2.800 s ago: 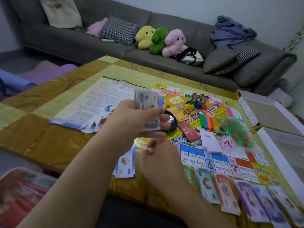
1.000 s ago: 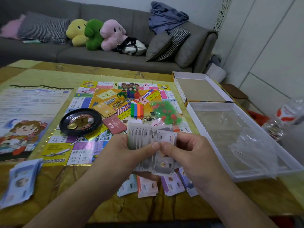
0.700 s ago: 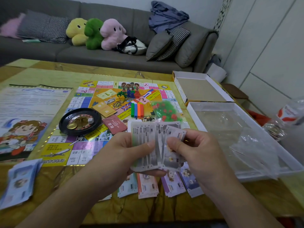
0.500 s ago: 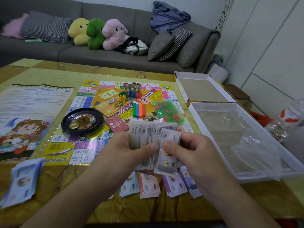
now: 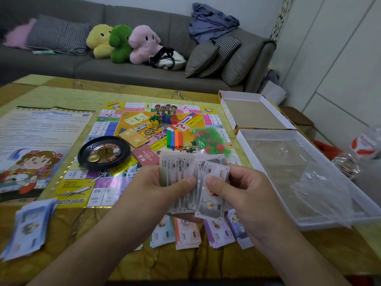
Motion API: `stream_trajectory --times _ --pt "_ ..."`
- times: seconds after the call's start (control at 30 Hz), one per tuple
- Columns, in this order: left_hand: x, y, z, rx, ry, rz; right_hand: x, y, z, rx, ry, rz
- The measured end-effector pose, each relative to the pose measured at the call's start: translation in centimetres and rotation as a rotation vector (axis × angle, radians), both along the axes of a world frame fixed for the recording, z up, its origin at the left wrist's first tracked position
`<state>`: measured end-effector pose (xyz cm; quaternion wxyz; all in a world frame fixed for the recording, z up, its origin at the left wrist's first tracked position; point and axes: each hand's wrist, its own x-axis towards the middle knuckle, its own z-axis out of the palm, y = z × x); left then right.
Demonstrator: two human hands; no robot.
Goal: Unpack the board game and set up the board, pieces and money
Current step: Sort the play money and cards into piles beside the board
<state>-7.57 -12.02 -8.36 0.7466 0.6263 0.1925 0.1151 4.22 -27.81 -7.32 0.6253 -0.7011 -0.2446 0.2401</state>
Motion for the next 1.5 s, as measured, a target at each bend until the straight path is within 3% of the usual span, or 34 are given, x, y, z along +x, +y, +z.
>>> stream_trajectory --times 0.2,0.37,0.67,0.83,1.07,1.23,1.37,1.5 --pt "0.2 -0.5 0.2 0.002 -0.008 0.013 -0.1 0.0 0.0 -0.020 -0.022 0.024" --pt "0.1 -0.7 1.0 -0.285 0.009 -0.064 0.2 -0.2 0.1 -0.013 -0.029 -0.040" --pt "0.1 -0.7 0.4 -0.011 -0.002 -0.011 -0.3 0.0 -0.1 -0.033 -0.030 -0.001" --pt "0.1 -0.8 0.9 -0.227 0.000 -0.063 0.0 0.0 0.0 -0.020 -0.049 -0.051" --pt "0.0 -0.8 0.4 0.002 -0.009 -0.005 -0.3 0.0 -0.1 -0.011 -0.045 0.012" --pt "-0.1 -0.8 0.8 -0.165 -0.004 -0.023 0.0 -0.1 0.0 -0.025 -0.038 -0.022" --pt "0.0 -0.9 0.8 0.023 0.063 0.040 0.0 0.0 0.2 -0.045 -0.059 -0.052" --pt "0.1 -1.7 1.0 0.249 0.114 0.054 -0.9 0.5 -0.8 -0.137 -0.224 -0.033"
